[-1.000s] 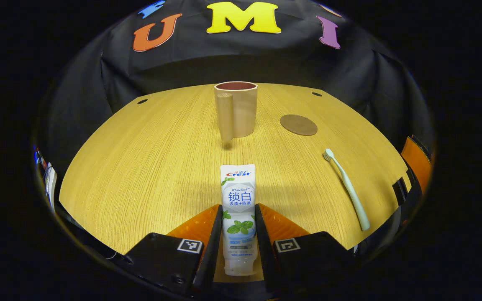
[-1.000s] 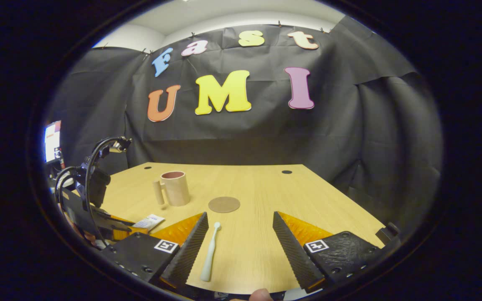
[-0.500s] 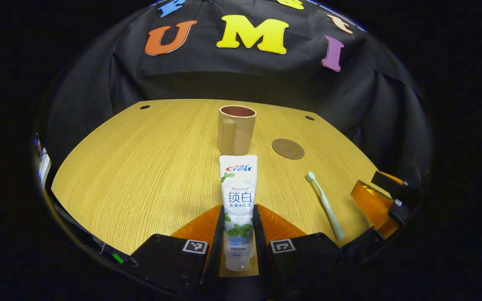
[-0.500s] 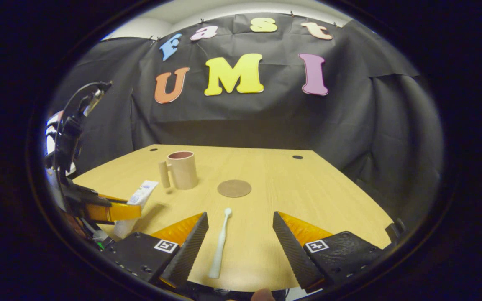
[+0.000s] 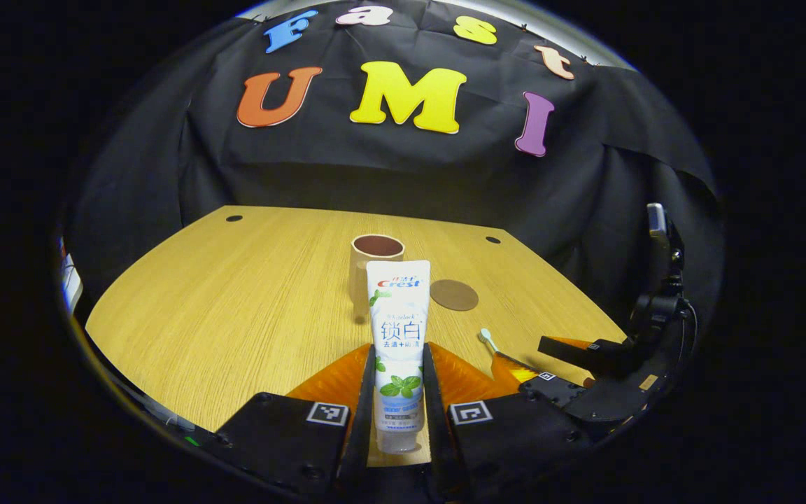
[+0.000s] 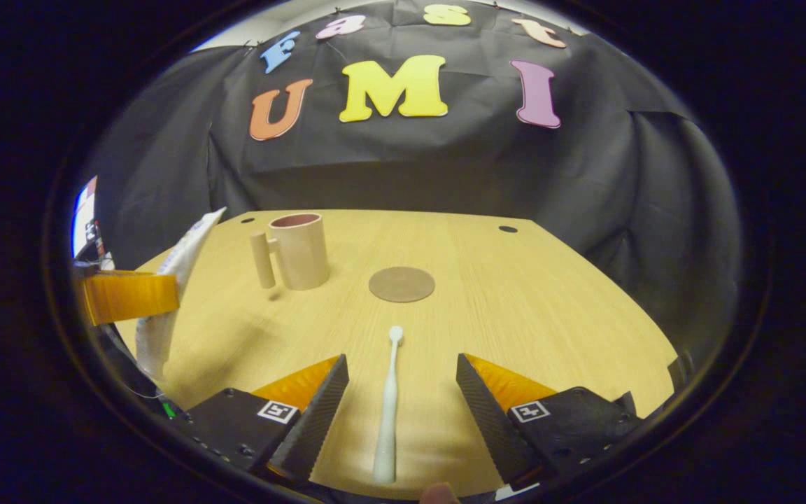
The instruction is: Put the toothbrush and toothpaste on the desktop into the cup, then pick up the cup and place it on the coaster on the desktop.
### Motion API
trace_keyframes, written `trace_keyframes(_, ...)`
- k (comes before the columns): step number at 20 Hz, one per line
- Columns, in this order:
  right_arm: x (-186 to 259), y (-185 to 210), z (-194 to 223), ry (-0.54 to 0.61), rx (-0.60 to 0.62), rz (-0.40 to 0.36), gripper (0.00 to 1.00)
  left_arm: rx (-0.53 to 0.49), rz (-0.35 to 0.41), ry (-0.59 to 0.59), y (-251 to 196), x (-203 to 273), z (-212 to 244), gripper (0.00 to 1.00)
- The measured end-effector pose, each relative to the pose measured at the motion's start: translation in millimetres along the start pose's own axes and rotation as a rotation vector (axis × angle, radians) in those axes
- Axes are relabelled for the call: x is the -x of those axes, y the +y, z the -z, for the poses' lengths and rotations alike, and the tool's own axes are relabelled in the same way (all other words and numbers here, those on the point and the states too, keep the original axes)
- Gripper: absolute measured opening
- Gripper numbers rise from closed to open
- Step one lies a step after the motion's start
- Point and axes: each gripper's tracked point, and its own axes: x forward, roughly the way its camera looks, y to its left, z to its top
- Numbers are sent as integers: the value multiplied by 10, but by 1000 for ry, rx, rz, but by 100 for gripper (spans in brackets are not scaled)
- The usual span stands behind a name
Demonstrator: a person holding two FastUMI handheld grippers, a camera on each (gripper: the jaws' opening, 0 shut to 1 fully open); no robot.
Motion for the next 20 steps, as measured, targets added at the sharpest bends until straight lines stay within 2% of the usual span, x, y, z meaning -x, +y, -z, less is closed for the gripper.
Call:
trace_keyframes(2,-109,29,2,15,-13,5,94,-7,-8,-33,29,19,-110,39)
trace_keyframes(6,-300,8,102,82,-25,44,79,-4,-25,-84,96,42,-299,38)
trace_keyframes(8,-327,37,143,110,-56,29,49,-8,-42,-102,157,50,-350,39)
trace_keyframes(9,-344,60,152,120,-70,19,38,-9,-54,-110,202,49,-376,39)
trace_keyframes(10,-334,70,138,121,-85,2,31,-7,-64,-114,238,41,-397,39)
trace_keyframes(11,-331,77,156,123,-90,-8,12,-4,-70,-116,251,24,-395,39)
trace_keyframes(12,-351,82,148,120,-74,-21,3,-1,-76,-118,275,18,-405,38)
trace_keyframes(16,-311,87,87,112,-108,-72,0,8,-86,-138,320,-8,-511,39)
trace_keyframes(20,-139,17,-186,17,-121,-96,0,14,-72,-195,279,-94,-826,39)
